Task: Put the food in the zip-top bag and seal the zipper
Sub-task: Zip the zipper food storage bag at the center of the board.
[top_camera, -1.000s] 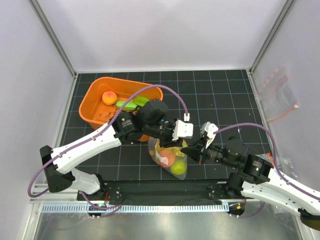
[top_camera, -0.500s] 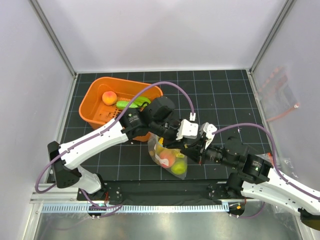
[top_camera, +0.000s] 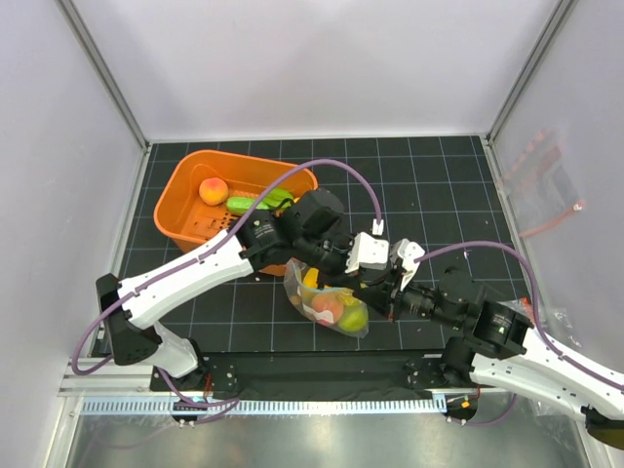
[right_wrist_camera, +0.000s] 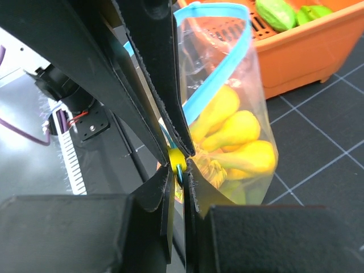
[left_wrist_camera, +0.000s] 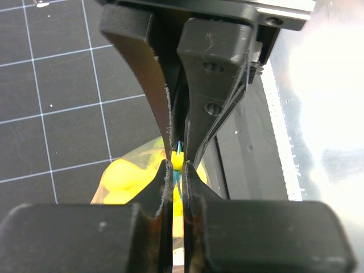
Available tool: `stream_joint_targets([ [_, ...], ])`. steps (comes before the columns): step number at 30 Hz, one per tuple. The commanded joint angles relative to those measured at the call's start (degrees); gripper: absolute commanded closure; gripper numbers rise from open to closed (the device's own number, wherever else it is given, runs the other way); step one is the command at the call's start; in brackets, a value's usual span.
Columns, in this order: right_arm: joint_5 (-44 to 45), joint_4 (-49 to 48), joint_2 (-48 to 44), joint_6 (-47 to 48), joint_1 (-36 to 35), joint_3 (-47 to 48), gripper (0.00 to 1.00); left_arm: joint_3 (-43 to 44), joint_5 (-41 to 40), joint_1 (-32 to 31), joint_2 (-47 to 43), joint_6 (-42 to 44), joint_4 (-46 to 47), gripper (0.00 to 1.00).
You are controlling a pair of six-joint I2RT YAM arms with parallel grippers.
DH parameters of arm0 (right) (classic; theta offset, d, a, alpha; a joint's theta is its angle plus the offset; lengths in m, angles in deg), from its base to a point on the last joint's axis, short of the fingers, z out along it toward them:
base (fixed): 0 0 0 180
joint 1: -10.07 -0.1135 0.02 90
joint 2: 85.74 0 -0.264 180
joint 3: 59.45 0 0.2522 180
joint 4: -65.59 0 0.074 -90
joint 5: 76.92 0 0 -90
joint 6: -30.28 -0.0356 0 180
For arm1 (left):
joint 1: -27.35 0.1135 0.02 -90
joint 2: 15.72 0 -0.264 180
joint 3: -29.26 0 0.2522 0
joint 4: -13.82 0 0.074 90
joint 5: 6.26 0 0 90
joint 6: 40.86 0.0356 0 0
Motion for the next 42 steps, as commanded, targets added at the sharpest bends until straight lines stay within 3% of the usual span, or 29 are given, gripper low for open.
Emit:
stream_joint_targets([
  [1, 3.4, -4.1, -2.9, -0.2, -0.3, 0.9, 0.99, 1.5, -4.3, 0.4, 0.0, -1.9, -1.2, 1.0],
  [12, 17.7, -3.8, -12.3, -1.9, -0.3, -1.9, 0.99, -7.1, -17.7, 1.4, -6.6, -11.9, 10.6, 1.0],
  [18, 22.9, -2.7, -13.0, -2.8, -0.3, -1.8, 0.99, -9.5, -17.4, 2.5, -7.7, -14.8, 13.7, 1.0],
  [21, 21.0, -3.7, -13.4, -2.9, -0.3, -2.4, 0.99, -9.2, -15.7, 2.5, -7.2, -14.8, 14.2, 1.0],
  [22, 19.4, -3.8, -13.2, -2.8, -0.3, -2.3, 0.91, -9.1, -14.7, 2.5, -7.2, -14.7, 14.4, 1.0],
  [31, 11.5, -6.3, -4.9, -1.0, -0.3, -1.3, 0.6, -9.1, -9.2, 2.5, -8.7, -14.4, 14.2, 1.0],
  [36, 6.9, -8.4, -4.0, 0.3, -0.3, -1.9, 0.56, -8.6, -5.0, 2.5, -9.4, -14.0, 12.4, 1.0],
  [42, 7.5, -8.6, -4.4, 0.2, -0.3, -2.0, 0.53, -8.1, -1.3, 2.3, -9.7, -13.4, 10.6, 1.0],
])
